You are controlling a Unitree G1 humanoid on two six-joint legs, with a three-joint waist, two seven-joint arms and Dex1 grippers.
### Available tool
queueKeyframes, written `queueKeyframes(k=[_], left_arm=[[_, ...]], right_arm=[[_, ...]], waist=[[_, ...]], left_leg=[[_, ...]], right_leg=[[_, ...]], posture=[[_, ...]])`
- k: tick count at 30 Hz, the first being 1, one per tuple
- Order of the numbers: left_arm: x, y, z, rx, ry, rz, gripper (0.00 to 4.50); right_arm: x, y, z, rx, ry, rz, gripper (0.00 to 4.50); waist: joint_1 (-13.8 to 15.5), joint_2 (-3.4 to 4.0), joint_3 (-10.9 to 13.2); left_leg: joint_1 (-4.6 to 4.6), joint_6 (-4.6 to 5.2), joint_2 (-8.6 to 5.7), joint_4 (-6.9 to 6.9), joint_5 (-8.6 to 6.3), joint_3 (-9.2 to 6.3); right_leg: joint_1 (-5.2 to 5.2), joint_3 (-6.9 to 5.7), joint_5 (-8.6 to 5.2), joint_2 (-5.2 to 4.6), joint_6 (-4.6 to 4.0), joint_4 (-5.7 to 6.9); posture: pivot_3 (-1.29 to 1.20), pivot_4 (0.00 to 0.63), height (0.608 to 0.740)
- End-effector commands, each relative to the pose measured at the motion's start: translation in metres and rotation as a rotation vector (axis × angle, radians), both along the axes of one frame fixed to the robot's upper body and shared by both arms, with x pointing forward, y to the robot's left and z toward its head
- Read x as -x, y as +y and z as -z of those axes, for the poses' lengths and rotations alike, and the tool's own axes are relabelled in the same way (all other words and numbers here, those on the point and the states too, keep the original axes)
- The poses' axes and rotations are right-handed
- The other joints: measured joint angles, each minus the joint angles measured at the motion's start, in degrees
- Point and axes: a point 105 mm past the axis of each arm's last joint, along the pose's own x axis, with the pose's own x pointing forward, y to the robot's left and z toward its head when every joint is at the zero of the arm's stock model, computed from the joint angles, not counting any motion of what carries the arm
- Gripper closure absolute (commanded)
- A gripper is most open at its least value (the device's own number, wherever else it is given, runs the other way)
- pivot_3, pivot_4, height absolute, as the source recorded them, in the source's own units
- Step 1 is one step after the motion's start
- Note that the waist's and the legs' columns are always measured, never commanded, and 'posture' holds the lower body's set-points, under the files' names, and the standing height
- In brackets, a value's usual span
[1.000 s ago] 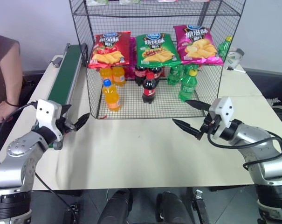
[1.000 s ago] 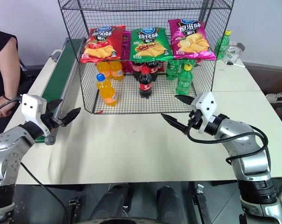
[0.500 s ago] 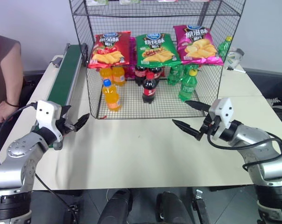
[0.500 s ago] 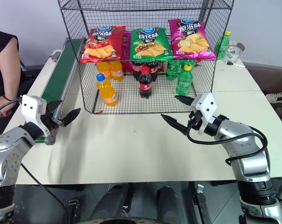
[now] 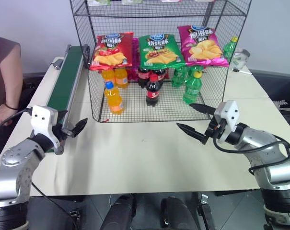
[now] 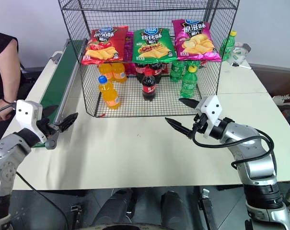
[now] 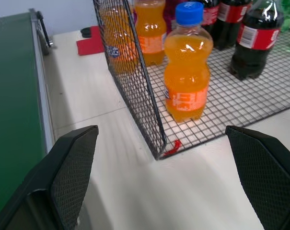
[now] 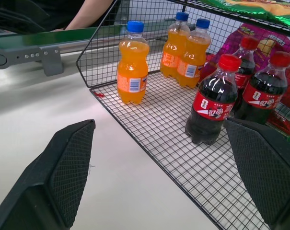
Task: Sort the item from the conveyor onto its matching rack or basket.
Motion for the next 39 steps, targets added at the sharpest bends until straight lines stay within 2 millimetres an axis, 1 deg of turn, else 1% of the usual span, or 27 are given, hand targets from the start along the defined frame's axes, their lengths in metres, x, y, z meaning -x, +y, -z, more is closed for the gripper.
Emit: queueKeyframes(k=[1,8,16,22,32,39], left_arm=[[0.007,0.004,-0.015,-0.015,-0.043,-0.009,0.05],[0.007,0.010,-0.016,-0.018,-0.029,-0.063,0.05],[0.008,0.010,-0.018,0.010,-0.039,-0.056,0.05],[0.007,0.014,-0.019,-0.001,-0.062,-0.081,0.05],[0.003,0.041,-0.021,0.018,-0.111,-0.203,0.05],[0.009,0.051,-0.026,0.026,-0.138,-0.269,0.05]], right_arm=[[0.004,0.007,-0.008,-0.009,-0.033,-0.032,0.00],[-0.001,0.014,-0.011,-0.020,-0.039,-0.042,0.00],[-0.005,0.019,-0.014,-0.037,-0.052,-0.041,0.00],[-0.006,0.018,-0.016,-0.036,-0.060,-0.039,0.00],[-0.009,0.023,-0.020,-0.051,-0.083,-0.025,0.00],[-0.016,0.025,-0.019,-0.051,-0.090,-0.032,0.00]], waist=[[0.00,0.00,0.00],[0.00,0.01,0.00],[0.00,0.01,0.00],[0.00,0.01,0.01],[0.00,0.01,0.01],[-0.01,0.01,0.01]], left_leg=[[0.00,0.00,0.00,0.00,0.00,0.00],[0.00,0.00,0.00,0.00,0.00,0.00],[0.00,0.00,0.00,0.00,-0.01,0.00],[0.00,0.00,0.01,-0.02,-0.01,0.00],[0.00,0.00,0.01,-0.02,-0.01,0.00],[0.00,0.00,0.01,-0.02,-0.01,0.00]], right_leg=[[0.00,0.00,0.00,0.00,0.00,0.00],[0.00,0.00,-0.01,0.00,-0.01,-0.01],[0.00,0.00,-0.01,0.00,-0.02,-0.05],[-0.02,0.00,-0.01,0.00,-0.02,-0.06],[-0.05,0.00,-0.01,0.01,-0.01,-0.06],[-0.15,0.00,0.00,0.01,-0.01,-0.10]], posture=[[0.00,0.150,0.740],[0.00,0.150,0.740],[0.00,0.150,0.740],[0.00,0.150,0.740],[0.00,0.150,0.740],[0.00,0.150,0.740]])
